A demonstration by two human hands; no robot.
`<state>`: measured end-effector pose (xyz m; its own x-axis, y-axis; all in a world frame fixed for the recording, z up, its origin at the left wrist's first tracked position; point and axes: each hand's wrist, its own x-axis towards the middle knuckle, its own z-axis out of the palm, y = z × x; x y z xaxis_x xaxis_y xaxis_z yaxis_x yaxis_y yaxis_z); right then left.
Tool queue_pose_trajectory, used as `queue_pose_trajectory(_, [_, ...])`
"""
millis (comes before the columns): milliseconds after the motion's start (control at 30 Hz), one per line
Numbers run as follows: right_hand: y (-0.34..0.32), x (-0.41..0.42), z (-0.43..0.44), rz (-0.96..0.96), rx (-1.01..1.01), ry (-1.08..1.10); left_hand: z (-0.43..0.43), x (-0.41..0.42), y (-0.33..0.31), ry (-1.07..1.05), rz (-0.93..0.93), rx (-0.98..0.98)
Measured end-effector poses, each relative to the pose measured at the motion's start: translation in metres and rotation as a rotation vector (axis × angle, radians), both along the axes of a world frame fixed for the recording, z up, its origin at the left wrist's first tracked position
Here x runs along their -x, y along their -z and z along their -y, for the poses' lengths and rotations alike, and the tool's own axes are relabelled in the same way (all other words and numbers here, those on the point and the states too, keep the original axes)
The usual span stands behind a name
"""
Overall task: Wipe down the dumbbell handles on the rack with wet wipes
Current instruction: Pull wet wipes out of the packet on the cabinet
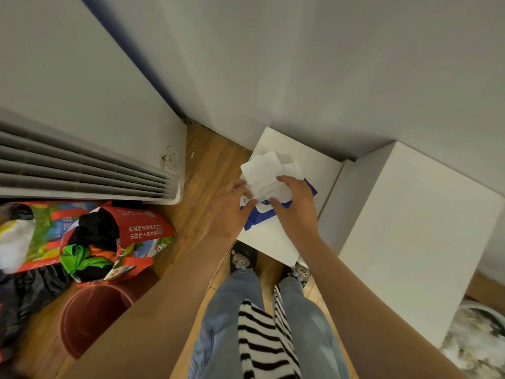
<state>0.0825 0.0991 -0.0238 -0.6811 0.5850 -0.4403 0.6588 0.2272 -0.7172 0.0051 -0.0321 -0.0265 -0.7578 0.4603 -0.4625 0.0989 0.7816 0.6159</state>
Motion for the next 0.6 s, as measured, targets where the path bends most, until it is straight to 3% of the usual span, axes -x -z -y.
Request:
queue_pose_trajectory(100, [0.009,0.004,0.001,0.101,-0.208,-0.309,-0.002,-0.001,-0.001,-0.01,0.053,-0.001])
queue_pose_trajectory(300, [0.008,0.016,-0.003,0.206,-0.139,-0.366,0.0,0.0,0.001,0.003,-0.023,0.004])
queue_pose_trajectory(400, [0.003,0.01,-0.009,0.042,-0.028,-0.16,0.002,0.001,0.001,0.004,0.031,0.017])
queue_pose_trajectory(500, [-0.004,0.007,-0.012,0.057,0.169,0.097,0.002,0.002,-0.002,0.033,-0.048,0.022])
queue_pose_trajectory(600, [-0.009,0.009,-0.018,0.036,0.221,0.272,0.0,0.001,-0.006,0.023,-0.053,0.022])
